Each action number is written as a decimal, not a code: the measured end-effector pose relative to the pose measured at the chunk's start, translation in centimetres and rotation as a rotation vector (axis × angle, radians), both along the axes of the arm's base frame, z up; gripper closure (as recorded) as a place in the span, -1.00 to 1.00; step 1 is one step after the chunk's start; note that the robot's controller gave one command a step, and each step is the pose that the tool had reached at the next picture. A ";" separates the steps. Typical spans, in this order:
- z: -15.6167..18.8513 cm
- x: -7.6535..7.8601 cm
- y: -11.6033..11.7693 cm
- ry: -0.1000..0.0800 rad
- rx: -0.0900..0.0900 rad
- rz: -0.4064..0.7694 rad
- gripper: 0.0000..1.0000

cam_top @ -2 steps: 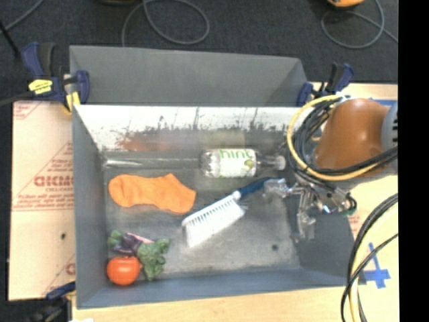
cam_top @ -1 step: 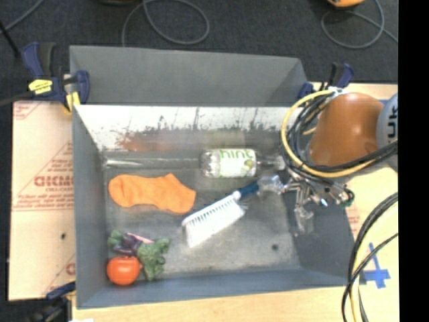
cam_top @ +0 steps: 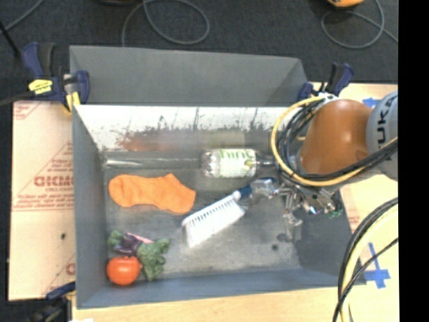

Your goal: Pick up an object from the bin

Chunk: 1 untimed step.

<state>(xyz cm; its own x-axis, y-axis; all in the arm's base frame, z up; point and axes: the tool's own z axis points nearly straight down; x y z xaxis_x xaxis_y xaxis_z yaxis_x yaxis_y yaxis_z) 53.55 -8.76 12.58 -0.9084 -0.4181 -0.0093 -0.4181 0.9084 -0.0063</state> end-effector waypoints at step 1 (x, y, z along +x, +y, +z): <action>0.9 0.8 4.2 0.003 -0.002 0.075 -1.00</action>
Offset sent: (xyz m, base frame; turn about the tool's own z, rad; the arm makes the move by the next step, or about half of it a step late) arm 0.0050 0.1121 -0.0121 0.1964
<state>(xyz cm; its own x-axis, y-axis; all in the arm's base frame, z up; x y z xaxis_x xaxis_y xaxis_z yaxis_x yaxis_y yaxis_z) 54.36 -4.58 13.50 -0.8743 -0.4853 -0.0058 -0.4852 0.8744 -0.0072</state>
